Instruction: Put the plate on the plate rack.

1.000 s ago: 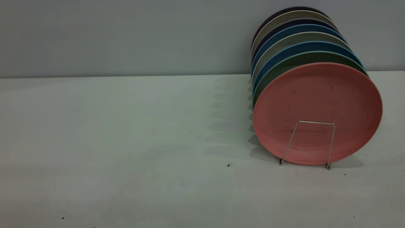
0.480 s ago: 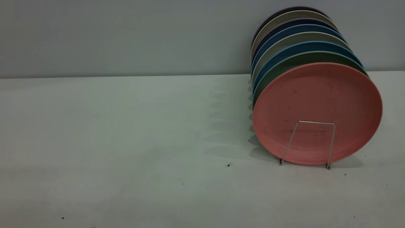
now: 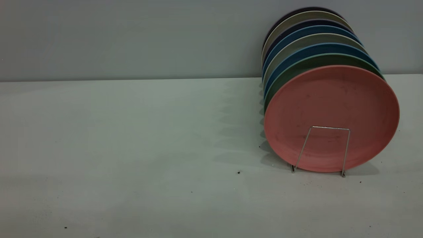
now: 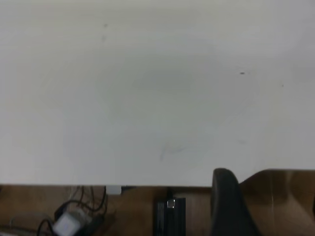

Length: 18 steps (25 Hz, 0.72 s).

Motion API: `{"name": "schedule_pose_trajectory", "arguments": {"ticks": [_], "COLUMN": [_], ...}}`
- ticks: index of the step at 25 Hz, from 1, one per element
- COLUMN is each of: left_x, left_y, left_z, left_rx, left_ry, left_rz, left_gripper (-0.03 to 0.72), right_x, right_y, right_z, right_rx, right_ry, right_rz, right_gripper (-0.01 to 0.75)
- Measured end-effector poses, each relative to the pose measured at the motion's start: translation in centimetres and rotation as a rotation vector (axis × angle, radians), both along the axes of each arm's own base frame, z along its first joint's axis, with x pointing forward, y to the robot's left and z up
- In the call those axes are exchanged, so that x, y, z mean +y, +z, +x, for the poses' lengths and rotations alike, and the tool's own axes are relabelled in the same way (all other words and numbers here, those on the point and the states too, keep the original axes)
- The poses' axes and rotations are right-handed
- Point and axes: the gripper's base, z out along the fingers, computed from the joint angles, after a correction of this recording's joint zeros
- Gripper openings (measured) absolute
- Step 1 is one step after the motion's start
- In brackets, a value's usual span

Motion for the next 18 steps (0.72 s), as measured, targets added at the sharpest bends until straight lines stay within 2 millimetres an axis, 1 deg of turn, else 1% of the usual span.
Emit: {"name": "schedule_pose_trajectory", "arguments": {"ticks": [4, 10, 18], "left_x": [0.0, 0.0, -0.2], "left_y": [0.0, 0.0, 0.0], "left_z": [0.0, -0.4, -2.6], "left_rx": [-0.002, -0.028, -0.182], "left_ry": [-0.006, -0.006, -0.006], "left_rz": [0.001, 0.003, 0.014], "left_gripper": [0.445, 0.445, 0.445], "right_x": [0.0, -0.1, -0.1], "right_y": [0.1, 0.1, 0.1], "right_z": [-0.7, -3.0, -3.1], "right_rx": [-0.047, -0.209, -0.212], "right_ry": [-0.001, -0.001, -0.001], "right_rz": [0.002, 0.006, 0.006], "right_gripper": [0.35, 0.35, 0.35]}}
